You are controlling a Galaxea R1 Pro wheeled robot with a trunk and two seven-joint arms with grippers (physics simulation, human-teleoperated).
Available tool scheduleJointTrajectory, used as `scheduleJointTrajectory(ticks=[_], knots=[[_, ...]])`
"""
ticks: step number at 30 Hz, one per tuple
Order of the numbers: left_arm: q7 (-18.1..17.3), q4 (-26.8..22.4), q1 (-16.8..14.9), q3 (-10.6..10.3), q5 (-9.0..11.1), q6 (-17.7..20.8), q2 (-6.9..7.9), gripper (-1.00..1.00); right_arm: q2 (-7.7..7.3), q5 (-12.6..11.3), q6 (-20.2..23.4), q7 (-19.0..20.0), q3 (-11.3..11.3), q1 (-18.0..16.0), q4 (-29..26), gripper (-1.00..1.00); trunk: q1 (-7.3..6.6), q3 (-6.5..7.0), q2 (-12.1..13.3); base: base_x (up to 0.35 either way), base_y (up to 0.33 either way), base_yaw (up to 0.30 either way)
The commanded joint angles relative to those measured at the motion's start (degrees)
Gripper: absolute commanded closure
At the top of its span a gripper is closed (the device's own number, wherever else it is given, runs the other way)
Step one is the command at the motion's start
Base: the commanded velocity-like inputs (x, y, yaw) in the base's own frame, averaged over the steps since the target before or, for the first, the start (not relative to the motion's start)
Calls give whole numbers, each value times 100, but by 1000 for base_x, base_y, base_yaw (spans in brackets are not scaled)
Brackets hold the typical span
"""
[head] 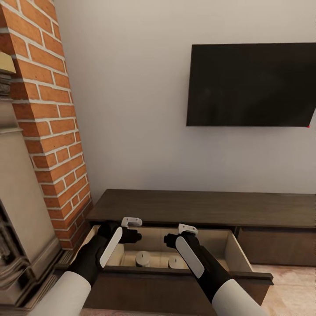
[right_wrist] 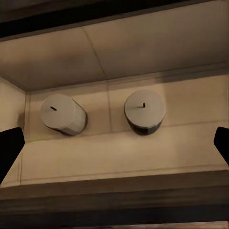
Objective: Place each of the two pumpkins and all three candles from the living room inside a cabinet in the living room (use any cabinet), then make sure every cabinet is closed, and position the cauldron so it is next to a table in the living room.
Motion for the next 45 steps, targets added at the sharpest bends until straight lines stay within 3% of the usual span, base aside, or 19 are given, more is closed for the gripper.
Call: scheduleJointTrajectory(ticks=[1, 45], knots=[[57, -5, -3, -8, 60, 18, 1, -100, -2, -47, 8, -51, 12, -5, -6, -100, -24, 12, 38, -33, 15, 0], [57, -5, -3, -8, 60, 18, 1, -100, 2, -47, 5, -51, 12, -5, -6, -100, -991, 802, 1803, -1, 1, 2]])
